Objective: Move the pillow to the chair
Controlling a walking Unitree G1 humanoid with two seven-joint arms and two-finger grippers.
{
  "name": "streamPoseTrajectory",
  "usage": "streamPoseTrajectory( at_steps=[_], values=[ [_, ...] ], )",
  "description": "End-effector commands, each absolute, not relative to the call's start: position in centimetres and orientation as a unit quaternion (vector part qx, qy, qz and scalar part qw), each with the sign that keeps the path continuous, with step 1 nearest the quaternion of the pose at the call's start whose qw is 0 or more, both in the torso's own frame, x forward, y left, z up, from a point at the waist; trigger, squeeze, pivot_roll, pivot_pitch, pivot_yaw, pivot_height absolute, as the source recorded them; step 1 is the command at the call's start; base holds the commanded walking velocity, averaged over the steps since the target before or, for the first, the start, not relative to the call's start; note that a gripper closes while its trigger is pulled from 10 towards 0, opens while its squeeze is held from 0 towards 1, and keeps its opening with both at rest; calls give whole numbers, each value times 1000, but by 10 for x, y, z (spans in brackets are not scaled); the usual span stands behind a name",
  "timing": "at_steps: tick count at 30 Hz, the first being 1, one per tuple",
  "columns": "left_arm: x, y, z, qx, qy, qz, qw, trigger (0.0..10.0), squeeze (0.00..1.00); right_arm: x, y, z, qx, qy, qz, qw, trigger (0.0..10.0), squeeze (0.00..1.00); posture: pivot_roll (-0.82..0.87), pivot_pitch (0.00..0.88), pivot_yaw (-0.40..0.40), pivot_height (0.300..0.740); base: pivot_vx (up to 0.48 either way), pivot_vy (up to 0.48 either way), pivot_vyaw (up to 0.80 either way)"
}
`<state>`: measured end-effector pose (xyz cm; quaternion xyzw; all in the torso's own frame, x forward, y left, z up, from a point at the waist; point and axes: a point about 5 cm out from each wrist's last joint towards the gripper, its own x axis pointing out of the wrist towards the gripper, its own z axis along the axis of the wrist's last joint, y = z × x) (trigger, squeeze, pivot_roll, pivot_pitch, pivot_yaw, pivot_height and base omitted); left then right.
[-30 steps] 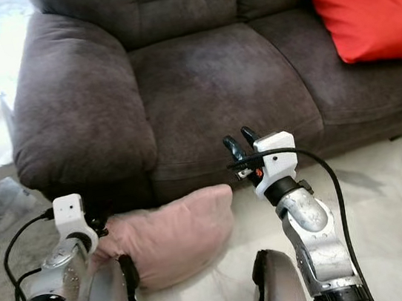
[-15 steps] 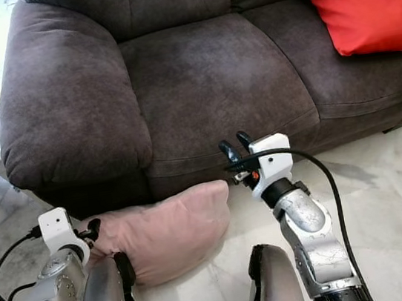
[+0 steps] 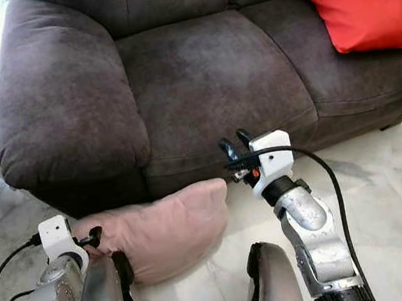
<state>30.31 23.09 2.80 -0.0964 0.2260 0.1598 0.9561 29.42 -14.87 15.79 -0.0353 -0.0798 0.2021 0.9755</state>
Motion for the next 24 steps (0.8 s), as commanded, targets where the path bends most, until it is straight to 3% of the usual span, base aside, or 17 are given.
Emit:
streamPoseTrajectory(
  at_steps=[1, 24],
  values=[
    [300, 231, 22, -106, 238, 167, 951, 10000, 0, 292, -152, 164, -36, -88, 204, 974, 10000, 0, -31, 248, -108, 522, 0, 0, 0],
    [299, 239, 20, -110, 208, 179, 955, 10000, 0, 278, -162, 188, -46, -98, 217, 970, 10000, 0, -118, 293, -179, 522, 0, 0, 0]
  ],
)
